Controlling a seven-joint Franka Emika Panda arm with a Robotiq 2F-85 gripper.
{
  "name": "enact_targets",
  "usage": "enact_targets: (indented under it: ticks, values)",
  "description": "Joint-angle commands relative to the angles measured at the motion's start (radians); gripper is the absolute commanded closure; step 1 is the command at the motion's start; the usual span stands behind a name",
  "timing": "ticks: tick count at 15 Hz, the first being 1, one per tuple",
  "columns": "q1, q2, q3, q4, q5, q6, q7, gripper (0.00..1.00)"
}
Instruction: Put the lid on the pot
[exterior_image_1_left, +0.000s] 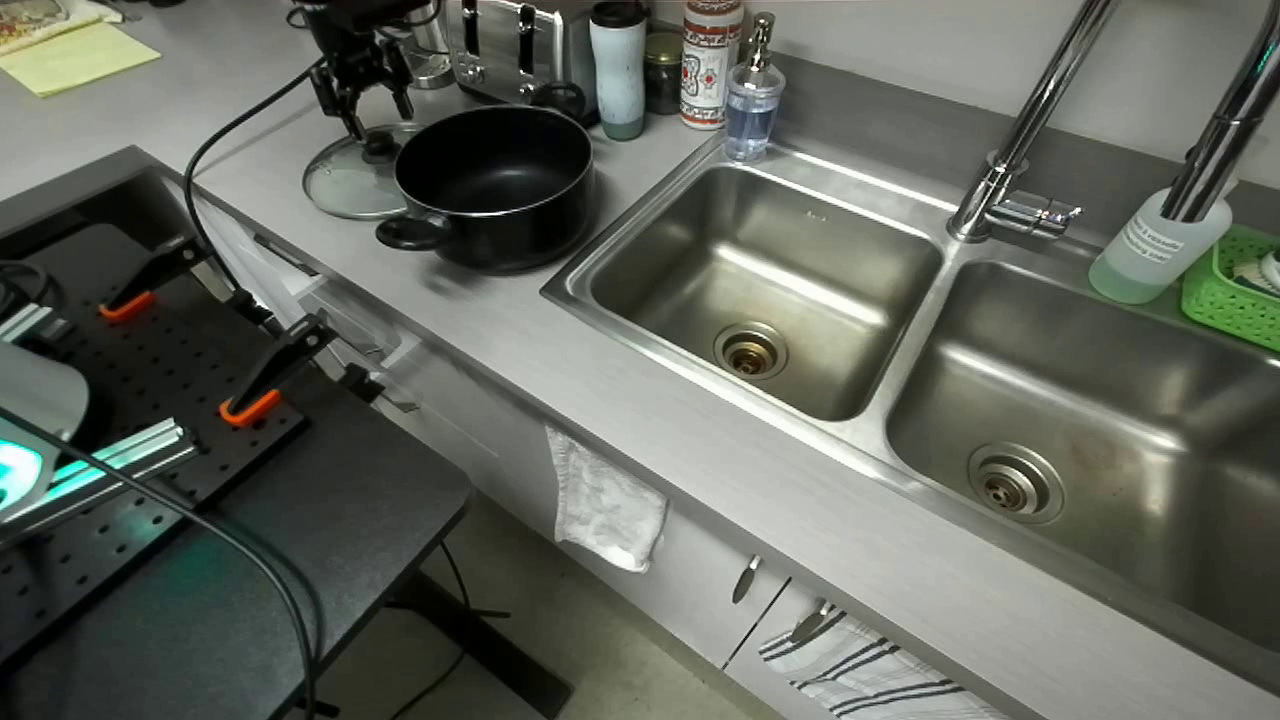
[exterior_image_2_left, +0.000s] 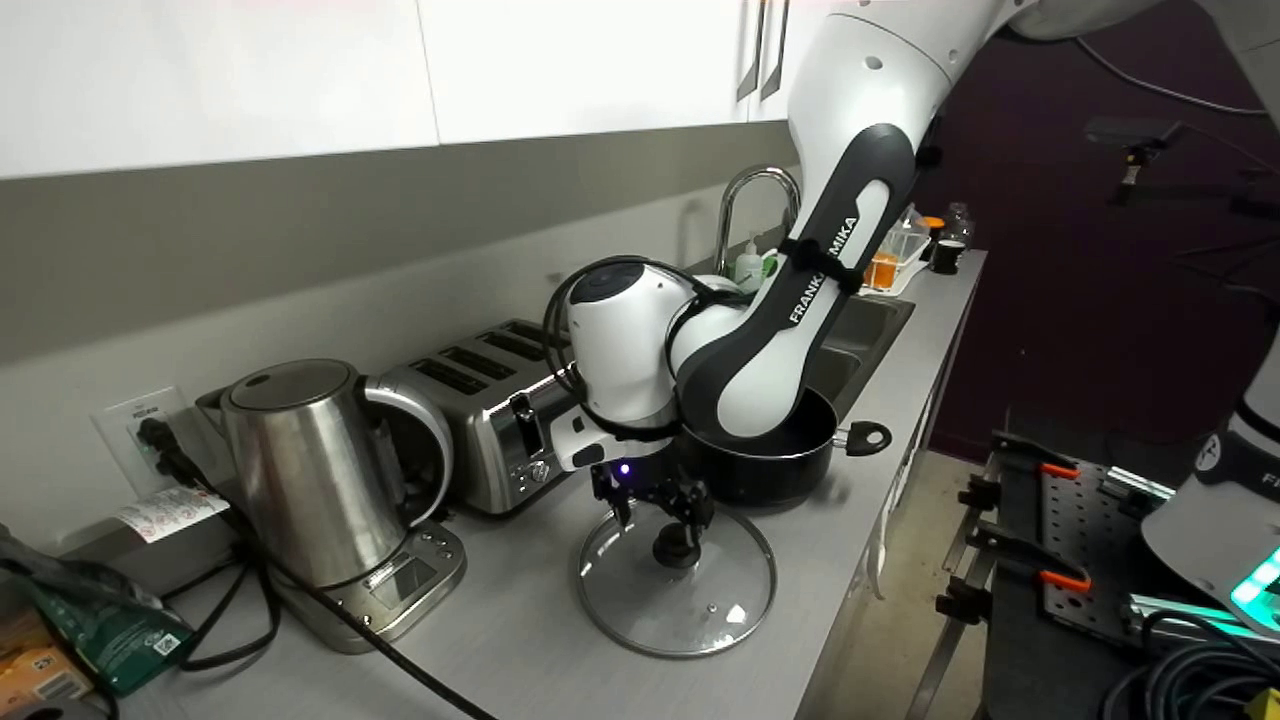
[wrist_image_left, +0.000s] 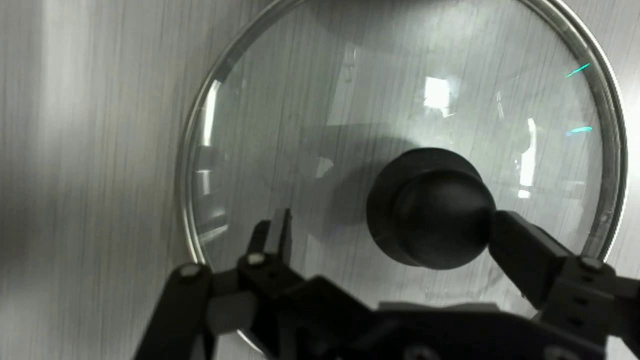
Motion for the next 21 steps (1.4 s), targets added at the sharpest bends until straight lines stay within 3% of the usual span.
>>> enact_targets:
  ticks: [1, 17, 19, 21]
  values:
    - [-0.005, -0.035, 0.017, -0.044, -0.009, -0.002, -0.013, 0.00]
    - [-0.012, -0.076, 0.009, -0.095, -0.010, -0.015, 0.006, 0.00]
    - [-0.014, -0.082, 0.011, -0.103, -0.008, -0.024, 0.001, 0.26]
    - [-0.015, -0.087, 0.014, -0.107, -0.002, -0.046, -0.004, 0.40]
